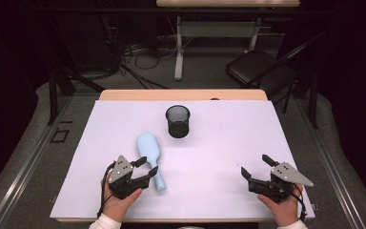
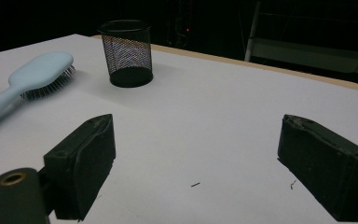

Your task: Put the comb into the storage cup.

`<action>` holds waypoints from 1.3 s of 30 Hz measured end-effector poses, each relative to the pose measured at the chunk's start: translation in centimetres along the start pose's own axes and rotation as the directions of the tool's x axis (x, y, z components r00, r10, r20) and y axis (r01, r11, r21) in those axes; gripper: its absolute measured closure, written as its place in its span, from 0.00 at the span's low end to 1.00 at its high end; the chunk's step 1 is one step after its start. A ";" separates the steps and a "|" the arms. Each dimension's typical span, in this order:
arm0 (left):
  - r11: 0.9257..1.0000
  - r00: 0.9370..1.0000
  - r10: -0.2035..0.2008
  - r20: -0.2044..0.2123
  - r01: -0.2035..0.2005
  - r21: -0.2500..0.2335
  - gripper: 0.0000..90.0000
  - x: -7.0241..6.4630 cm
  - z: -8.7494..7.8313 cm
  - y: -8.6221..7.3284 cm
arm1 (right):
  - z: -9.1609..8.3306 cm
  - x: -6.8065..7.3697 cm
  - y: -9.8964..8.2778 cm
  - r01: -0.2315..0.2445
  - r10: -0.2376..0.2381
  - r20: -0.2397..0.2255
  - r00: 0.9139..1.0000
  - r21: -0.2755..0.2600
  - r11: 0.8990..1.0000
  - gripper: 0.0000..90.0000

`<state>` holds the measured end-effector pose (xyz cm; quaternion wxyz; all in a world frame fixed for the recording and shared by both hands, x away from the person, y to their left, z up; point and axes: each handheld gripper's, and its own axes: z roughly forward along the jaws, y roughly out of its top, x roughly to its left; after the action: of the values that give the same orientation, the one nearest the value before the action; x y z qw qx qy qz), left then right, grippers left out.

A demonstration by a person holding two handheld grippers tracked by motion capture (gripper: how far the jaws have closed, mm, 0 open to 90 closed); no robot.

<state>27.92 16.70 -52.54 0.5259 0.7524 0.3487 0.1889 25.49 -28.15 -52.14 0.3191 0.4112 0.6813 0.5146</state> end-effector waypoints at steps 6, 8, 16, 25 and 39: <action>0.998 0.997 -0.051 0.050 0.049 0.039 0.58 0.0 1.0 -0.1 | 0.1 0.0 0.0 -0.004 0.004 -0.002 1.000 0.001 1.000 0.13; 0.998 0.999 -0.034 0.042 0.032 0.054 0.60 -0.2 1.2 -0.1 | 0.1 0.0 -0.1 -0.004 0.004 -0.002 1.000 0.002 1.000 0.13; 0.990 0.998 -0.018 0.053 0.010 0.143 0.77 -0.9 2.2 -0.3 | 0.1 0.0 -0.1 -0.001 0.002 -0.007 1.000 0.015 1.000 0.14; 0.979 1.000 -0.024 0.018 0.020 0.202 0.97 -0.9 2.3 -0.2 | 0.2 0.0 -0.1 0.000 0.000 -0.004 1.000 0.012 1.000 0.14; 0.960 0.999 0.014 0.041 -0.024 0.279 1.00 -2.4 3.3 -0.3 | 0.2 0.0 -0.1 0.004 -0.004 -0.009 1.000 0.022 1.000 0.15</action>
<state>28.32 12.83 -53.90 0.4193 0.8259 0.3544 0.1283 25.62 -28.11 -52.33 0.3124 0.4111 0.6892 0.5083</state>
